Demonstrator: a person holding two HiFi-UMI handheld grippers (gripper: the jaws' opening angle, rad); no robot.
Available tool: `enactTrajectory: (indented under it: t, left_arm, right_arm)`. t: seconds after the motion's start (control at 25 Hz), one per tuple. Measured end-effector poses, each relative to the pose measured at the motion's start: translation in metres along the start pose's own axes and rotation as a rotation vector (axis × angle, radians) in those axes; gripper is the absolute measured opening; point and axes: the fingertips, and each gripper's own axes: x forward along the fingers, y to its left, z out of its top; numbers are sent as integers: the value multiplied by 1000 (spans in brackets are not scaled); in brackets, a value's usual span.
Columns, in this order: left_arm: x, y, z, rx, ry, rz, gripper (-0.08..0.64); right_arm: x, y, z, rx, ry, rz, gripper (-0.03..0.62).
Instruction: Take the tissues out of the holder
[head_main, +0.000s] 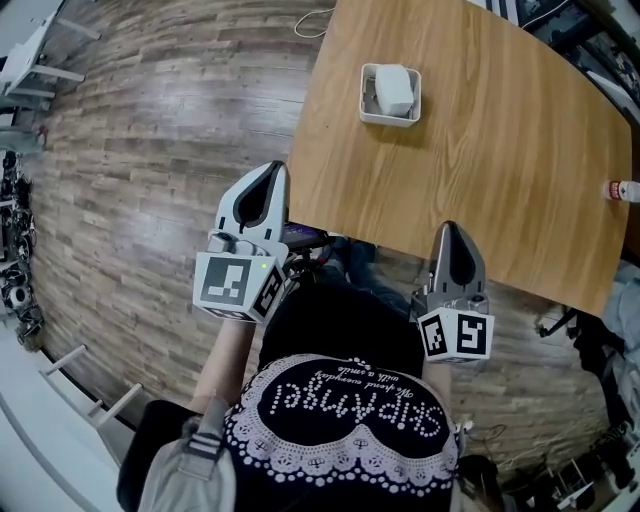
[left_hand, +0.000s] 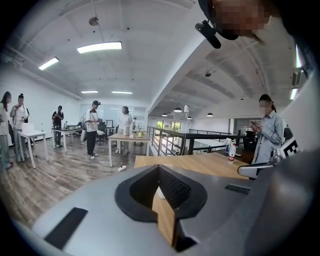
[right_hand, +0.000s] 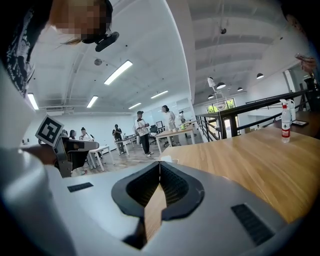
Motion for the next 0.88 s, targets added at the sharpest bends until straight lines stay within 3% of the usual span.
enactTrajectory:
  t: [0.88]
  left_arm:
    - [-2,-26,4,32,-31,-13,6]
  right_arm:
    - [-11,-24,-12,12,12,20,9]
